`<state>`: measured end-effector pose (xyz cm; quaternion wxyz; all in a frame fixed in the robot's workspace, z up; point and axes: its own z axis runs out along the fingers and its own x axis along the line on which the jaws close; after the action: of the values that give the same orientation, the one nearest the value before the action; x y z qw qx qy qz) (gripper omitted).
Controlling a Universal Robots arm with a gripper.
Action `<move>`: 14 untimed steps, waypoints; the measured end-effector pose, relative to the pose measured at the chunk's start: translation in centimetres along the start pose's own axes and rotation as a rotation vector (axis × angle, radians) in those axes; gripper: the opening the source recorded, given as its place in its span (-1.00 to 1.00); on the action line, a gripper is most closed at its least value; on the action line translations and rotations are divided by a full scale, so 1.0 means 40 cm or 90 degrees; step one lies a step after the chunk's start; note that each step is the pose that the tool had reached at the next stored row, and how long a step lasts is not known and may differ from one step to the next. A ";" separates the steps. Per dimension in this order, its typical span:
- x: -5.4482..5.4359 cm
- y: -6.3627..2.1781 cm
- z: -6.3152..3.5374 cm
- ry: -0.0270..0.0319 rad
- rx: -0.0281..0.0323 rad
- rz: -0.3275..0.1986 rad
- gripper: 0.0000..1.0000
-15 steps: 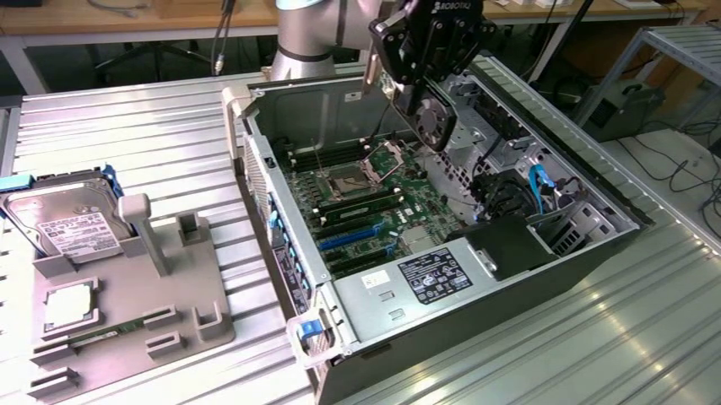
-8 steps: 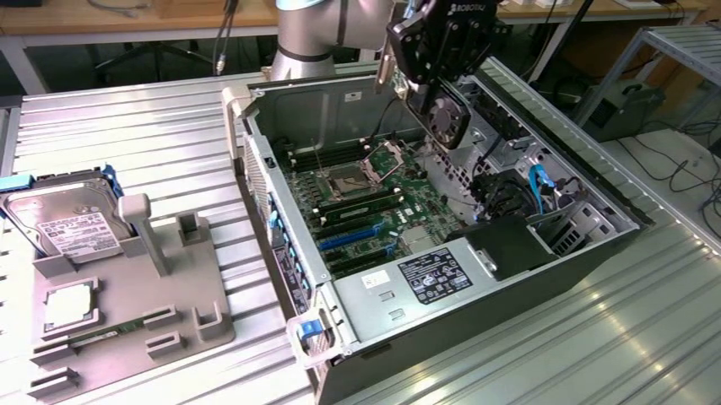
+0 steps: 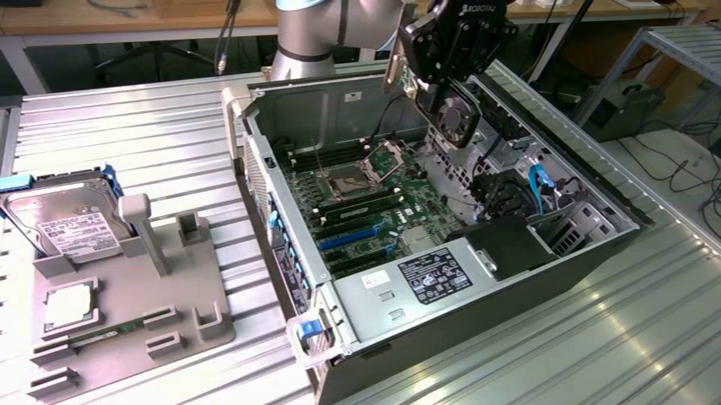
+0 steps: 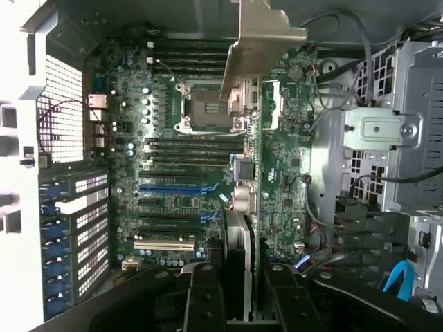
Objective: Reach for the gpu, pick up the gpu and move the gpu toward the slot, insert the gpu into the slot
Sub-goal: 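Pick up the gpu and move the gpu toward the slot, then insert the gpu into the slot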
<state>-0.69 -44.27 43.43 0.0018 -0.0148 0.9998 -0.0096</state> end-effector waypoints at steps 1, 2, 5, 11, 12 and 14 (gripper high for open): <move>-0.004 0.000 0.000 0.0000 0.0001 0.000 -0.44; -0.008 0.000 0.001 0.0000 0.0001 0.000 -0.44; -0.010 0.000 0.001 0.0001 0.0001 0.000 -0.44; -0.010 0.000 0.001 0.0001 0.0000 0.000 -0.44; -0.010 0.000 0.001 0.0001 0.0001 0.000 -0.44; -0.010 0.000 0.001 0.0001 0.0001 0.000 -0.44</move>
<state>-0.28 -44.27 43.39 0.0017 -0.0148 0.9998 -0.0097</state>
